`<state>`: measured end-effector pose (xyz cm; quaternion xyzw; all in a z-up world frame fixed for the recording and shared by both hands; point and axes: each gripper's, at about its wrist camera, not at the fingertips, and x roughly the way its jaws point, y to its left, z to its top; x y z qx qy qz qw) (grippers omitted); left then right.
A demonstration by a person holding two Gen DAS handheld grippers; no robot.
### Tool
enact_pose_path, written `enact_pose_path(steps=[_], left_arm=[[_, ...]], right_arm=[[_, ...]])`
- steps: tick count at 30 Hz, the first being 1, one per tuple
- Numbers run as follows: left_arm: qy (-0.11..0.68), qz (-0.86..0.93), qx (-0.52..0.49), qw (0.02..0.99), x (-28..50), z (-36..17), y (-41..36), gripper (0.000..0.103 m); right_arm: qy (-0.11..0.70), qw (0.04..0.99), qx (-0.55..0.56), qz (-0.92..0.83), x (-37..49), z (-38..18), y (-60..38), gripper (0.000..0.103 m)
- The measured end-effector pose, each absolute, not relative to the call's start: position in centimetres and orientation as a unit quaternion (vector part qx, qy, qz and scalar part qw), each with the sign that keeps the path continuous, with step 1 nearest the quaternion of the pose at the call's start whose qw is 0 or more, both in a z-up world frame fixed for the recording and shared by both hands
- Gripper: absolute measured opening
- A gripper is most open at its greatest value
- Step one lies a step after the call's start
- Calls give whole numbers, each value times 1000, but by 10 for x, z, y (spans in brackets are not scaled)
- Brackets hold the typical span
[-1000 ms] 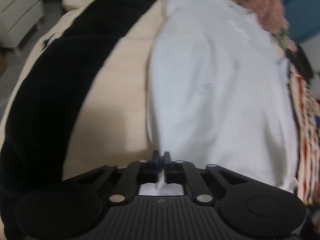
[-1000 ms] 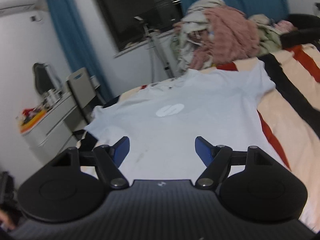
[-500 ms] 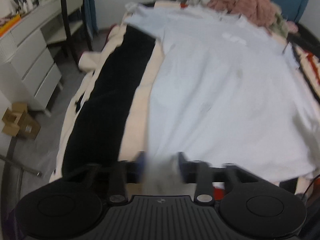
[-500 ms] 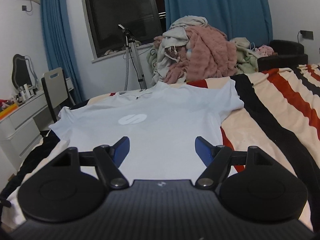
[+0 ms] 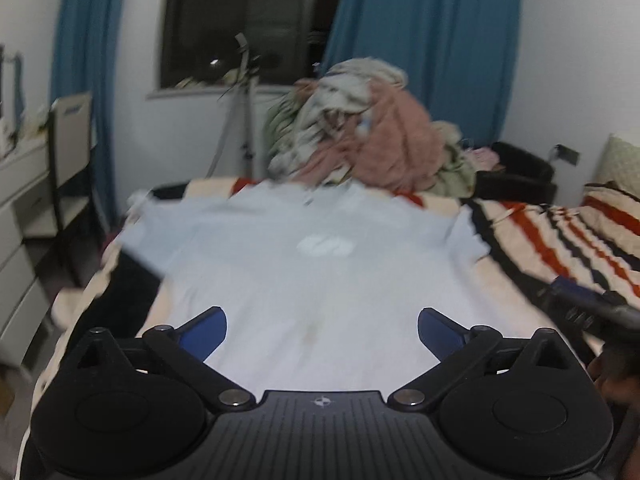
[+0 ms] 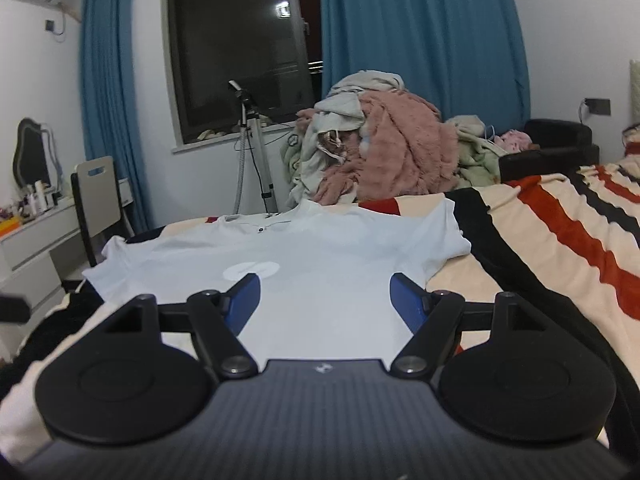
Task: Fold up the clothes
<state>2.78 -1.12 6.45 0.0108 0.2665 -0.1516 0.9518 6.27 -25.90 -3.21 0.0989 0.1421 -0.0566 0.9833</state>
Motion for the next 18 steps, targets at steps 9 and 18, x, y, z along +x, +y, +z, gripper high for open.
enact_pose_path(steps=[9,18], left_arm=[[269,-139,-45,952,61,63,-30,103],[307,-90,-72,945,112,-21,-6,103]], right_arm=[[162,951,253,-73,91,27,-287,72],[199,914,347,-66,166,-31,-361,90]])
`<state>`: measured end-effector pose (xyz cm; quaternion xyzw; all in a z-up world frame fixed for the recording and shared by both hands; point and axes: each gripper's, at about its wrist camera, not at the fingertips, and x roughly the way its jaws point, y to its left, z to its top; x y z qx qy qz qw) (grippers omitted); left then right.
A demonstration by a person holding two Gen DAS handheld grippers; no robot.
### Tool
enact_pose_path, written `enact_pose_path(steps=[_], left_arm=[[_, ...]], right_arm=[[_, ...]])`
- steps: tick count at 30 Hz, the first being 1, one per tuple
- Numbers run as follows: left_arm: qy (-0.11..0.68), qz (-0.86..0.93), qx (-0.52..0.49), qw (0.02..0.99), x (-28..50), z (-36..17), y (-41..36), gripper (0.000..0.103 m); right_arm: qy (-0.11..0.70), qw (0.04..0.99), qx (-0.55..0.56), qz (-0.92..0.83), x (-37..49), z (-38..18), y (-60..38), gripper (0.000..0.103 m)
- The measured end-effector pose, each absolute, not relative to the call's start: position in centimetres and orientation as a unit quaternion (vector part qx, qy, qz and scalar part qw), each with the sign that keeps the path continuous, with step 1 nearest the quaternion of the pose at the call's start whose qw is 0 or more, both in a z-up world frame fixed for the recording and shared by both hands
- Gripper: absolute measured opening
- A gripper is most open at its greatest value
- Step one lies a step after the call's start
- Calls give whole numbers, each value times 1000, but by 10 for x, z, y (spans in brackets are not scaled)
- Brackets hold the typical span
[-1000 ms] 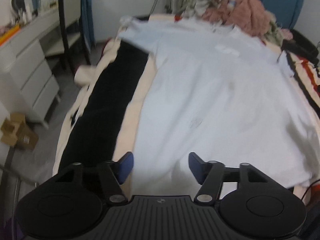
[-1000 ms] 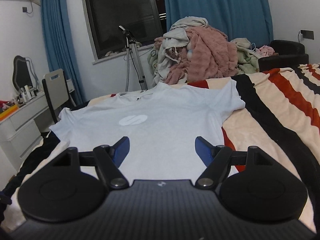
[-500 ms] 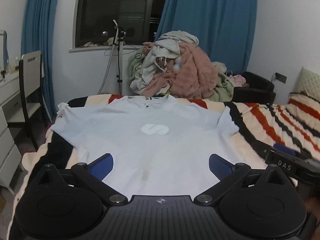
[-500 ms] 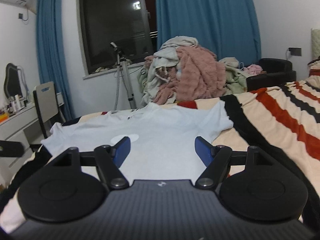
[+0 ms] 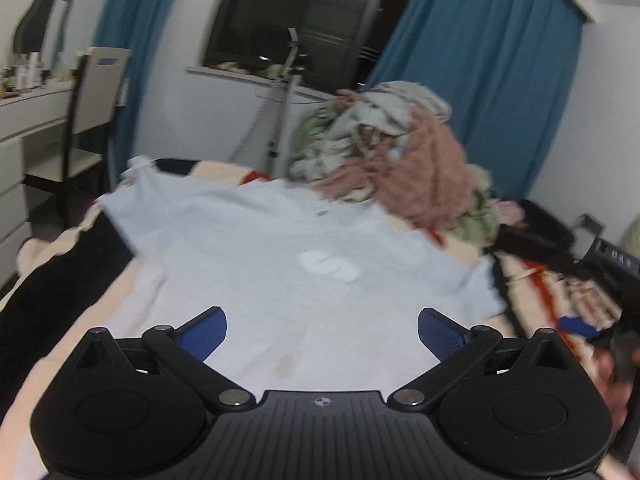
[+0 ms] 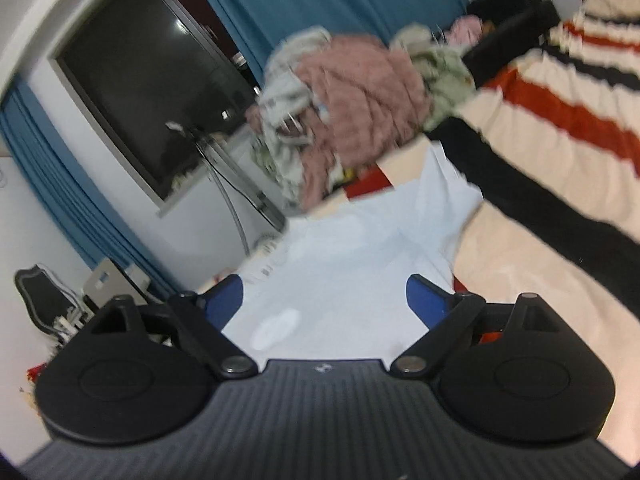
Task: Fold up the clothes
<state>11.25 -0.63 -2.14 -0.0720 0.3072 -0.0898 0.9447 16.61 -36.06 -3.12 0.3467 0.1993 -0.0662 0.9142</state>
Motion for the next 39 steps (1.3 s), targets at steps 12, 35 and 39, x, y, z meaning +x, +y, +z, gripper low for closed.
enact_pose_path(steps=[12,35,39], left_arm=[[302,-59,-71,949,186,-96,-6,103],[233,-34,-18,972,200,-87,10,103],[232,-2,-42,972,203,-79,35,103]], right_arm=[[183,881,427,-87,323,-177,-455,91],[99,984,17,-148,413,7,-325,10],[105,987,-42,-110,428,21,-243,10]])
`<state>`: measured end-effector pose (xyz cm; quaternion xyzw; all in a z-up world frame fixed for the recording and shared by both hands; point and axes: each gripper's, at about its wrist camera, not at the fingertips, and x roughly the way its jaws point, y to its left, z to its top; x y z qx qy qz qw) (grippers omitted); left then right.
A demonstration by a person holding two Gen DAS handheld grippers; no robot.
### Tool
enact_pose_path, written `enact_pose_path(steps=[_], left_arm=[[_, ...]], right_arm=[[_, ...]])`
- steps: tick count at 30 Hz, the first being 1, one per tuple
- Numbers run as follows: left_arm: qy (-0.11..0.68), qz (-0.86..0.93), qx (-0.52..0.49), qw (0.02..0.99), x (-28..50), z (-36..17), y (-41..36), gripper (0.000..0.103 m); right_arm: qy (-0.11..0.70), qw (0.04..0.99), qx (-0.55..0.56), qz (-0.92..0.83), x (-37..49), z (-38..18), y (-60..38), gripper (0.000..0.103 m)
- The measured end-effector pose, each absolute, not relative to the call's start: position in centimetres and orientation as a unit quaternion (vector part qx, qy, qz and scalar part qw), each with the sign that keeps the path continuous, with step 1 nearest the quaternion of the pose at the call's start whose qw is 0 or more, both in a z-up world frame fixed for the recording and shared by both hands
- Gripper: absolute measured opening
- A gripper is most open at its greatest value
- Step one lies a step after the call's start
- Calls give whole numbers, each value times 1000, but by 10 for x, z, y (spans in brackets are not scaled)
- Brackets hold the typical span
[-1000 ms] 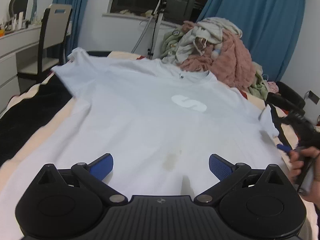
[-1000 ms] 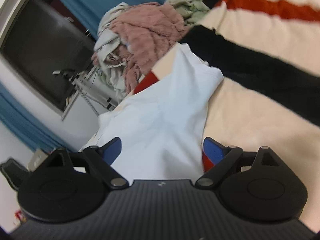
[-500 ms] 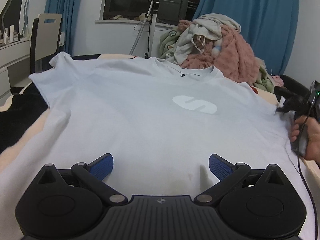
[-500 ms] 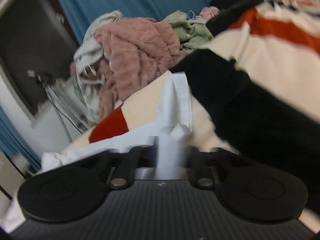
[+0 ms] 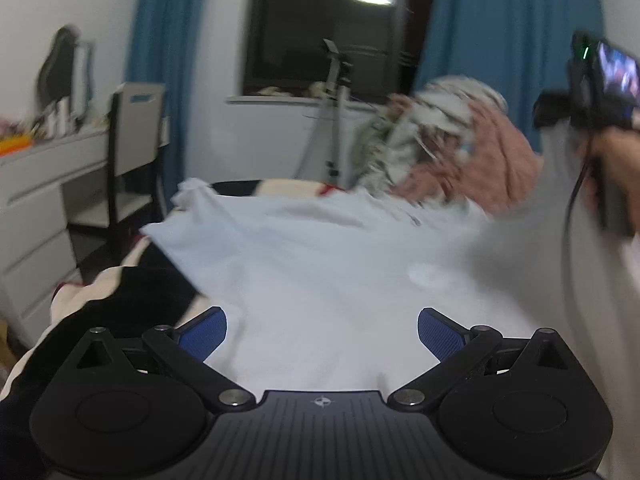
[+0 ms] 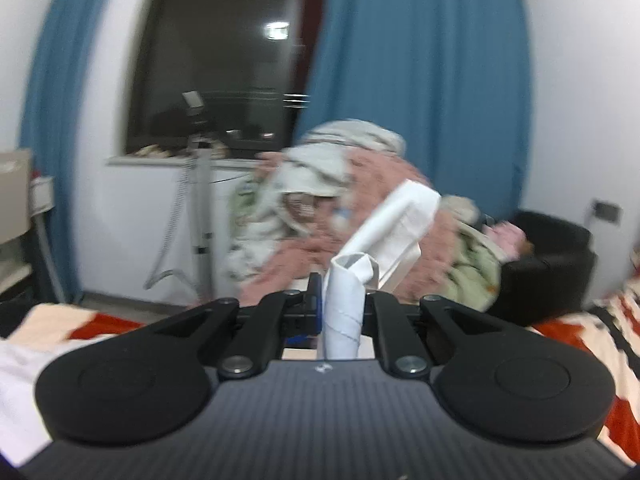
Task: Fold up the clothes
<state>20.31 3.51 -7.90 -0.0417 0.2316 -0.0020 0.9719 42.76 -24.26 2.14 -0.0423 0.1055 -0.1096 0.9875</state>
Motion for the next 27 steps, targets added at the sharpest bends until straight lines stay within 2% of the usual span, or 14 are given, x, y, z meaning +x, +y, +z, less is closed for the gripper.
enact_pose_path(steps=[6,7,8,9,11,19,27], left_arm=[[251,29,-97,963,216,-88,71,103],[255,34,-107,961,218,-89,78,103],[258,39,-116,958,220,-91,84,103],[261,44,-125,956,222,-92,90,103],[268,50,-139,952,226,-96,99,103],[270,29,-114,956,227,-103,84,102],[243,12,-80,967,197,-81,61,102]], right_arm=[[165,980,-92,-66,477,-35,-144,12],[173,980,-86,-56,484,-46,-136,15],[184,979,-72,-44,489,-57,-130,32],[197,978,-55,-32,492,-67,-127,61],[213,977,-24,-6,495,-80,-126,89],[184,983,15,16,435,-41,-134,89],[151,987,47,6,253,-5,-178,89]])
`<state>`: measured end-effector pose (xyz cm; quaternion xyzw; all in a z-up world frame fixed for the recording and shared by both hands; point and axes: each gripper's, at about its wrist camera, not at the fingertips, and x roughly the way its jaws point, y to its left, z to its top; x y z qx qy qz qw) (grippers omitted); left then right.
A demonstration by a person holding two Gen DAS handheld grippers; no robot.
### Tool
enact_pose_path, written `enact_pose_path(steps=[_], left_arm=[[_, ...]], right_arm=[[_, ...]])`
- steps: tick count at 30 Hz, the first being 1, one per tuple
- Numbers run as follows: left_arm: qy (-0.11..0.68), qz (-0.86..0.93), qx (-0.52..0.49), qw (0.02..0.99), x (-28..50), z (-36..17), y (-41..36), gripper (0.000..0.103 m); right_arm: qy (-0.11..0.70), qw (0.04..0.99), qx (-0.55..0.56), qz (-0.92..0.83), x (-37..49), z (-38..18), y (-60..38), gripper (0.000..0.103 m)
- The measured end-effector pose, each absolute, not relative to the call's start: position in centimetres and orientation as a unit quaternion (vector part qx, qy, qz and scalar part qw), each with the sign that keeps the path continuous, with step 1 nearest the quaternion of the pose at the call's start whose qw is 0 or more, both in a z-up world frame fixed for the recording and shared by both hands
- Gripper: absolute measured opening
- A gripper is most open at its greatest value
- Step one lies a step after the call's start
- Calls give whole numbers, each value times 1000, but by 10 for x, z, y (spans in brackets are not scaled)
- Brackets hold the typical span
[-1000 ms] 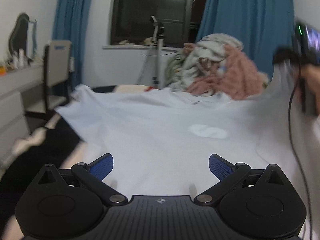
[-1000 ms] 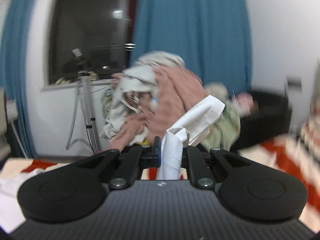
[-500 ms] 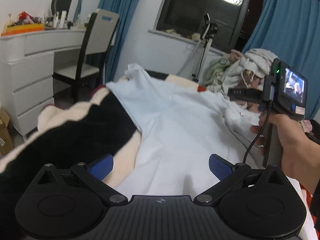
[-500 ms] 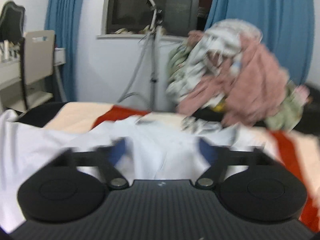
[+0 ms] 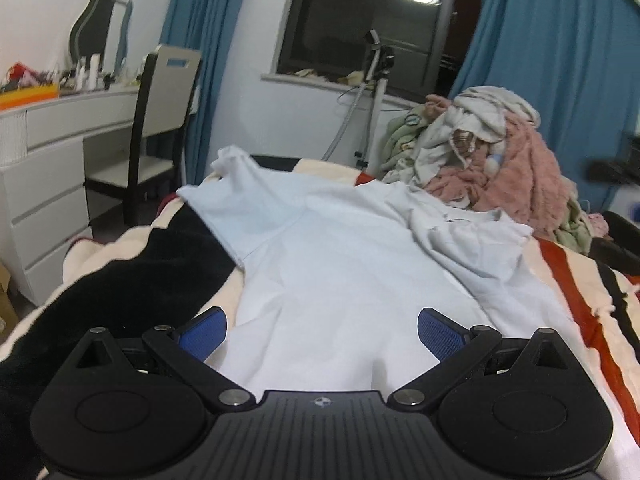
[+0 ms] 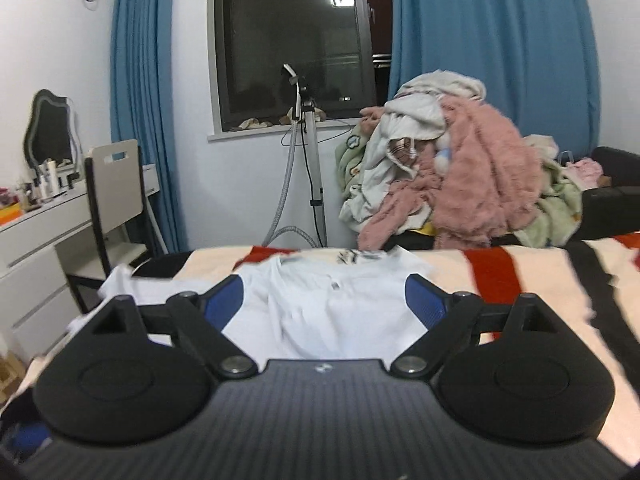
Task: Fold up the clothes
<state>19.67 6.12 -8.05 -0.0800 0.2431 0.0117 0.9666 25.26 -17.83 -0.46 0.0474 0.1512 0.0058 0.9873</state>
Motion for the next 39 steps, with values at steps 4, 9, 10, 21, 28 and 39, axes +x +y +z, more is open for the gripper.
enact_pose_path(steps=[4,9,10,21,28,39], left_arm=[[226,-10,-65,972,164,-68,44,102],[202,-36,-25,978,115,-50,21,102],[201,-39,-17,979,106,-47,17,102],[243,-132,42,960,31,-56,-47,100],[268,-273,69,921,2,-66,-129,90],[330,-405,41,852,8,-110,-238,72]], right_arm=[[158,986,54,-4,158,-10,-194,89],[158,985,71,-9,69,-24,-200,89],[158,985,73,-6,58,-27,-200,89],[127,982,138,-39,9,-15,-250,89],[95,968,191,-129,-5,-16,-332,89],[80,933,290,-199,-26,-47,-404,89]])
